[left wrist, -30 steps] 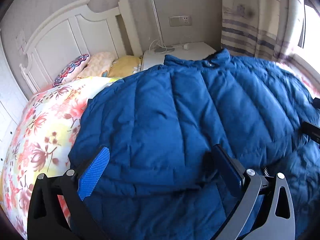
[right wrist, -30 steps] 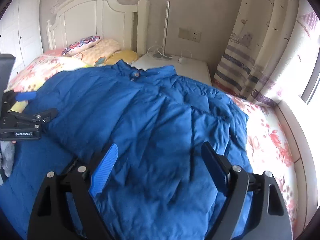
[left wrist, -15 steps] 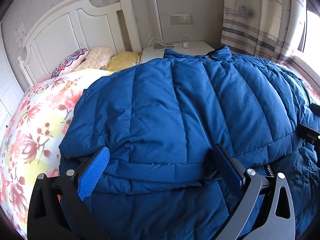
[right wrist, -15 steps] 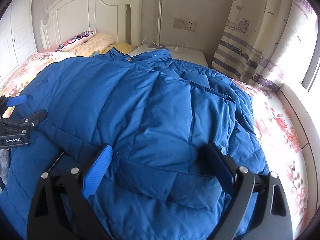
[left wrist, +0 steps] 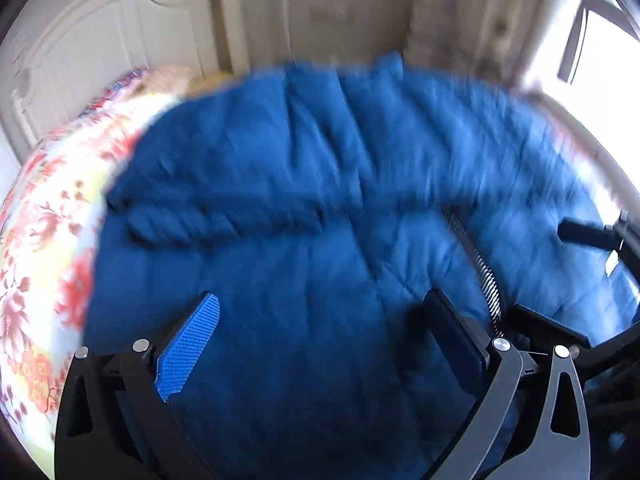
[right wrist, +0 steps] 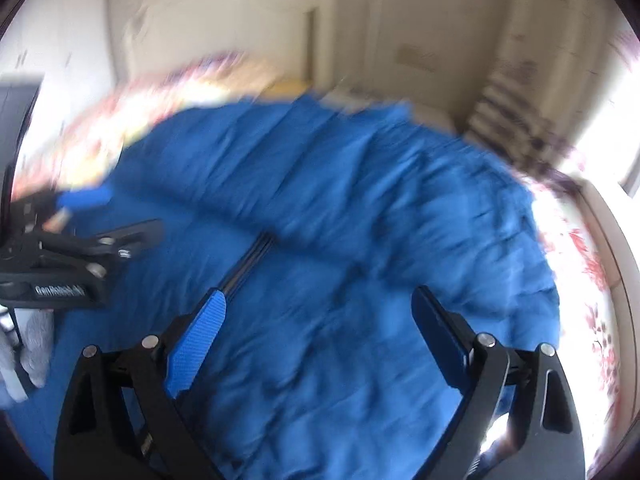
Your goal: Fold large clothes
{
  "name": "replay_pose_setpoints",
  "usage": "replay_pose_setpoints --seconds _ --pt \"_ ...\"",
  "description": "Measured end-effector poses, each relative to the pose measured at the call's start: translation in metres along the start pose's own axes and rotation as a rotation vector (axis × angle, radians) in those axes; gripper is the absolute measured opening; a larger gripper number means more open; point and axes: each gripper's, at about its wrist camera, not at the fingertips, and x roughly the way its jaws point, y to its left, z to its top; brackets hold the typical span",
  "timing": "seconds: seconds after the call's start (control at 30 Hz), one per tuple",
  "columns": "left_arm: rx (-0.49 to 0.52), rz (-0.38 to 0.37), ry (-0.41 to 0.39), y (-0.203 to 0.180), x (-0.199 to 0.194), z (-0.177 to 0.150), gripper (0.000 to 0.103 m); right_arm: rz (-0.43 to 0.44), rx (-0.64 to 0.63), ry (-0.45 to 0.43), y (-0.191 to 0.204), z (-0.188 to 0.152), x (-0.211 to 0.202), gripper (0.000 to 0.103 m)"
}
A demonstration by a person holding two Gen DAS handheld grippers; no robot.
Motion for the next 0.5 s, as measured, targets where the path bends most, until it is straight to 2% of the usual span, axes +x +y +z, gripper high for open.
replay_pose_setpoints --seconds 0.13,0.2,0.27,0.3,0.33,0.37,0.4,0.43,0.5 --pt "-0.069 0.002 -0.014 0.016 -0.01 -0.002 0.099 0.041 0.093 0.002 -0.017 -0.003 -0.005 0.094" --pt "-0.11 -0.006 -0.044 0.033 -0.023 -0.014 0.099 0.035 0.134 -0.037 -0.029 -0.011 -0.022 0.094" --pt "-0.162 0.026 -0.045 0.056 -0.03 -0.029 0.099 0.002 0.172 -0.058 -0.044 -0.028 -0.035 0.094" --pt "-0.197 0.029 -0.027 0.068 -0.029 -0.036 0.099 -0.036 0.199 -0.037 -0.056 -0.04 -0.035 0.095" --pt "-0.229 0.018 -0.01 0.078 -0.027 -0.04 0.099 -0.05 0.239 -0.007 -0.07 -0.052 -0.031 0.095" --pt "-0.285 -0.033 -0.006 0.092 -0.026 -0.045 0.098 -0.034 0.273 -0.01 -0.081 -0.059 -0.033 0.095" --pt "-0.307 -0.058 -0.019 0.097 -0.03 -0.046 0.098 0.013 0.324 -0.036 -0.092 -0.064 -0.037 0.094" --pt "-0.322 -0.056 -0.026 0.101 -0.031 -0.047 0.098 0.034 0.343 -0.049 -0.097 -0.065 -0.04 0.094" --pt "-0.313 0.011 -0.029 0.099 -0.035 -0.048 0.098 -0.017 0.336 -0.025 -0.098 -0.064 -0.04 0.094"
